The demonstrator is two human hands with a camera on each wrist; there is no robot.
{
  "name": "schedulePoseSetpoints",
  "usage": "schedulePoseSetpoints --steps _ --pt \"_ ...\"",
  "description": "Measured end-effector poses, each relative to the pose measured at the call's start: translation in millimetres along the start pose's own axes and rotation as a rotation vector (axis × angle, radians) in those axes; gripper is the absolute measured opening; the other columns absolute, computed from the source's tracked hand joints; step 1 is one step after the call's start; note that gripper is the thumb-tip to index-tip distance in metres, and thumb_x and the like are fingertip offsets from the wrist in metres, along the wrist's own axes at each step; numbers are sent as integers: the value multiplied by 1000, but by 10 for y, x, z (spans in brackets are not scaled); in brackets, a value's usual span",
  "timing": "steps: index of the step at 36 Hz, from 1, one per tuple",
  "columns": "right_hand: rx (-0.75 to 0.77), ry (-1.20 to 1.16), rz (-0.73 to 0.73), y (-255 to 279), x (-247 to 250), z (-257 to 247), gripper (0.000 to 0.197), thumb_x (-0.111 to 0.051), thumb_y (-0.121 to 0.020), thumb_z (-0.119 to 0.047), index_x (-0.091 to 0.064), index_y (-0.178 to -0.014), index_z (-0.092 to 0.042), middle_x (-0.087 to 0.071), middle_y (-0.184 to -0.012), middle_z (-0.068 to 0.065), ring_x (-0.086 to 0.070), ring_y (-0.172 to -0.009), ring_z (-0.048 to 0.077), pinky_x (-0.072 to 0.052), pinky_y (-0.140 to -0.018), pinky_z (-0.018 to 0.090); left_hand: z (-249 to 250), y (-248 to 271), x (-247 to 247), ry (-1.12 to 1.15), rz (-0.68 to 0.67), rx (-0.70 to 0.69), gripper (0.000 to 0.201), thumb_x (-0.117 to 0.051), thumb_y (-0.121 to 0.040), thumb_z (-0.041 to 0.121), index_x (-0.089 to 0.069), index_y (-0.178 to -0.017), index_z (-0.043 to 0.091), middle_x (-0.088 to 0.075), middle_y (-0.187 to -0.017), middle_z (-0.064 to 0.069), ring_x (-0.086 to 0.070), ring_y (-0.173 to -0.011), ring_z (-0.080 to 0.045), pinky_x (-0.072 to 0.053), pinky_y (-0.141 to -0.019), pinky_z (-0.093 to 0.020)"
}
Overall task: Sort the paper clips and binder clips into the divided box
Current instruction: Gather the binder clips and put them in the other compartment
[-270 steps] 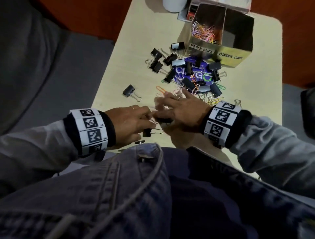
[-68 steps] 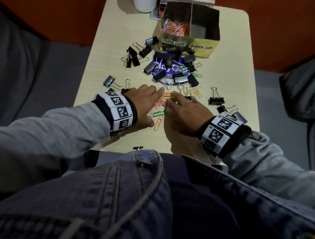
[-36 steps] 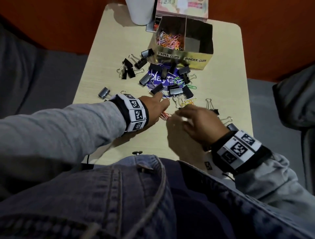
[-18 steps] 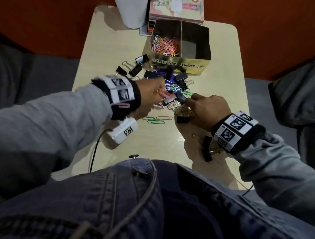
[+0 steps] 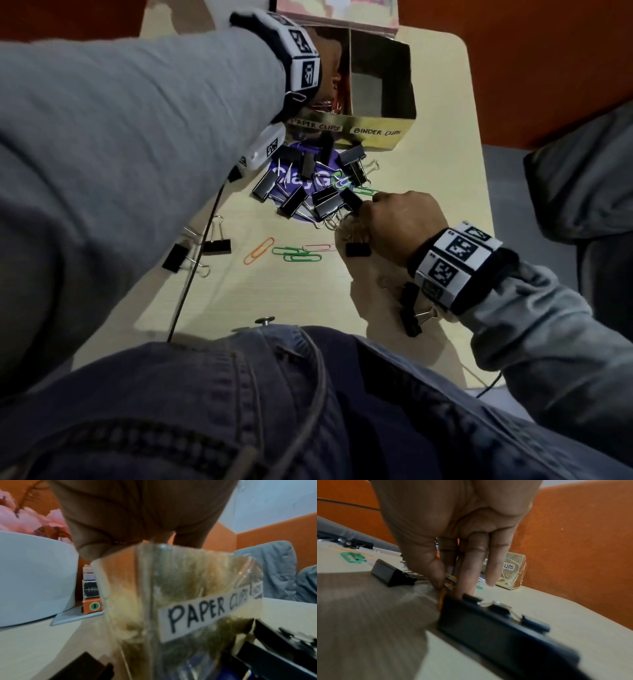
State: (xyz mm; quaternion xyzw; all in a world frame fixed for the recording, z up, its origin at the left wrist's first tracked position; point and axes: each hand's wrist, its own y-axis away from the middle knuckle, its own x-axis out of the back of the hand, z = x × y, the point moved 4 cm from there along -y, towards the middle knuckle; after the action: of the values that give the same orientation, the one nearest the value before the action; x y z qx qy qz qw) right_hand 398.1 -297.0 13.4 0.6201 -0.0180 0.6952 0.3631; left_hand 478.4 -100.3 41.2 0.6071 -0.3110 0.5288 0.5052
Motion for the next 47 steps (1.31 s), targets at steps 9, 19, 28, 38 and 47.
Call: schedulePoseSetpoints --steps 9,19,28,38,47 --pt "-179 -226 43 -162 55 436 20 -59 -85 -28 -63 -103 -21 -65 -96 11 -51 -76 28 -40 -66 30 -156 732 60 161 192 -160 39 -62 -86 36 -50 -120 19 -46 -125 -10 -51 -109 -30 -44 -87 -42" --pt "-131 -129 43 -491 126 288 25 -57 -87 -30 -64 -106 -15 -66 -103 12 -60 -86 31 -41 -70 32 -313 1753 -742 -25 -203 -111 32 -63 -81 48 -56 -95 20 -59 -103 -5 -56 -92 -27 -43 -72 -33" --pt "-93 -88 68 -451 160 243 28 -58 -86 -36 -66 -96 -12 -62 -86 13 -54 -75 32 -40 -65 32 -168 1867 -1014 16 -232 -98 27 -63 -84 23 -48 -106 17 -53 -107 -6 -57 -93 -31 -46 -73 -37" --pt "-20 -102 -74 -487 223 212 34 -67 -78 -36 -48 -61 -13 -50 -59 4 -51 -60 25 -38 -53 26 -115 1840 -1061 80 -248 -77 23 -59 -81 15 -43 -96 21 -58 -91 -3 -55 -82 -26 -48 -72 -35" --pt "14 -22 -14 -451 198 192 25 -67 -77 -32 -61 -81 -8 -52 -63 6 -51 -59 27 -38 -54 26 -70 1849 -981 269 -80 -44 17 -51 -87 6 -53 -97 19 -52 -111 -4 -59 -93 -25 -50 -79 -35"
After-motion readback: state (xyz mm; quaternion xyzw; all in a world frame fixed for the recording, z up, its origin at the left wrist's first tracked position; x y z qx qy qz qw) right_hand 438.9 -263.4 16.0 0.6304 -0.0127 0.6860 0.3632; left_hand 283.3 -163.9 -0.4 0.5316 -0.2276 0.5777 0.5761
